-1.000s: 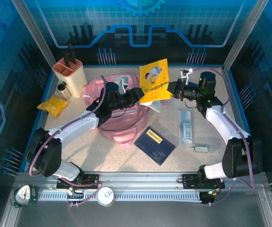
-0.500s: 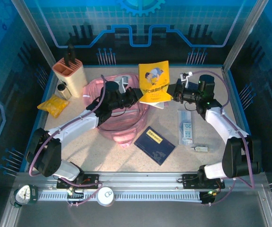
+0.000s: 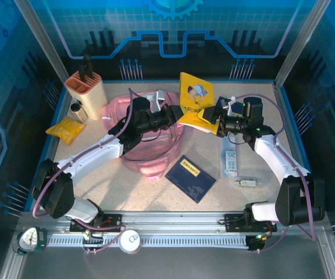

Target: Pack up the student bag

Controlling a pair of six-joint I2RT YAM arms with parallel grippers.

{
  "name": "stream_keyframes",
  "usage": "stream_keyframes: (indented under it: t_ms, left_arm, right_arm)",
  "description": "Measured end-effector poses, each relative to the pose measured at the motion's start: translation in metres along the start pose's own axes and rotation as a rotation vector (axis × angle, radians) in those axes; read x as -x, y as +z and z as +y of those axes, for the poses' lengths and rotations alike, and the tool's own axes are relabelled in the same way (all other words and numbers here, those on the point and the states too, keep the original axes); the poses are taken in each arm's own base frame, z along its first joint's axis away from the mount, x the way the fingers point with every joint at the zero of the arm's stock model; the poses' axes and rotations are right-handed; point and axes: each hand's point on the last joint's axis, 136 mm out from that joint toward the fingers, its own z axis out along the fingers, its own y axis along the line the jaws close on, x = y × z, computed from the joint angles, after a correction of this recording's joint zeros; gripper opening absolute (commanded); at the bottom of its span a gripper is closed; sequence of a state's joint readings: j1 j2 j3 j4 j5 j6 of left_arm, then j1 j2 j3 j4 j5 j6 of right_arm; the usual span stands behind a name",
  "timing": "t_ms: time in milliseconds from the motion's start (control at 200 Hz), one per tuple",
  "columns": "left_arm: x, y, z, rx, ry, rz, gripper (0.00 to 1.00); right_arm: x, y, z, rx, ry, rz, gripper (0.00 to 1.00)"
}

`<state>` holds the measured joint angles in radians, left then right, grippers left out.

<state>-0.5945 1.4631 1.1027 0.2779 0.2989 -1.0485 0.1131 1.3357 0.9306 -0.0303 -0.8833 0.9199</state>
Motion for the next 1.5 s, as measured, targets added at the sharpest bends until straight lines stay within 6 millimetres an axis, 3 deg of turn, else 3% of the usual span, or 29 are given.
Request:
stream_keyframes:
  t_ms: [265, 405, 490, 730, 1106, 1216, 1291, 1416, 1501]
  left_arm:
    - [0.001, 0.0, -0.003, -0.008, 0.004, -0.006, 0.0]
    - [0.002, 0.0, -0.002, -0.006, 0.004, -0.008, 0.0]
    - [0.002, -0.001, 0.001, 0.011, 0.01, -0.014, 0.0]
    - [0.004, -0.012, 0.012, 0.094, 0.04, -0.039, 0.0]
    - [-0.003, -0.013, 0.026, 0.153, 0.049, -0.026, 0.0]
    - [-0.005, -0.013, 0.029, 0.165, 0.064, -0.024, 0.22]
    - [-0.009, -0.016, 0.031, 0.181, 0.091, -0.009, 0.4]
    - [-0.013, -0.033, 0.04, 0.262, 0.188, 0.01, 0.51]
    - [-0.015, -0.052, 0.057, 0.383, 0.307, 0.027, 0.57]
  right_arm:
    - [-0.007, 0.0, 0.001, 0.052, 0.061, 0.004, 1.0]
    - [-0.005, -0.002, 0.018, 0.133, 0.062, 0.007, 1.0]
    - [-0.002, -0.007, 0.027, 0.16, 0.049, -0.007, 0.94]
    - [-0.006, -0.018, 0.042, 0.172, 0.009, -0.028, 0.69]
    - [-0.011, -0.017, 0.022, 0.086, 0.035, -0.032, 0.15]
    - [-0.012, -0.017, 0.018, 0.062, 0.038, -0.026, 0.01]
    - [-0.012, -0.018, 0.02, 0.045, 0.011, -0.023, 0.0]
    - [-0.01, -0.024, 0.018, -0.018, -0.038, -0.044, 0.0]
    - [-0.013, -0.03, 0.012, -0.079, -0.059, -0.058, 0.0]
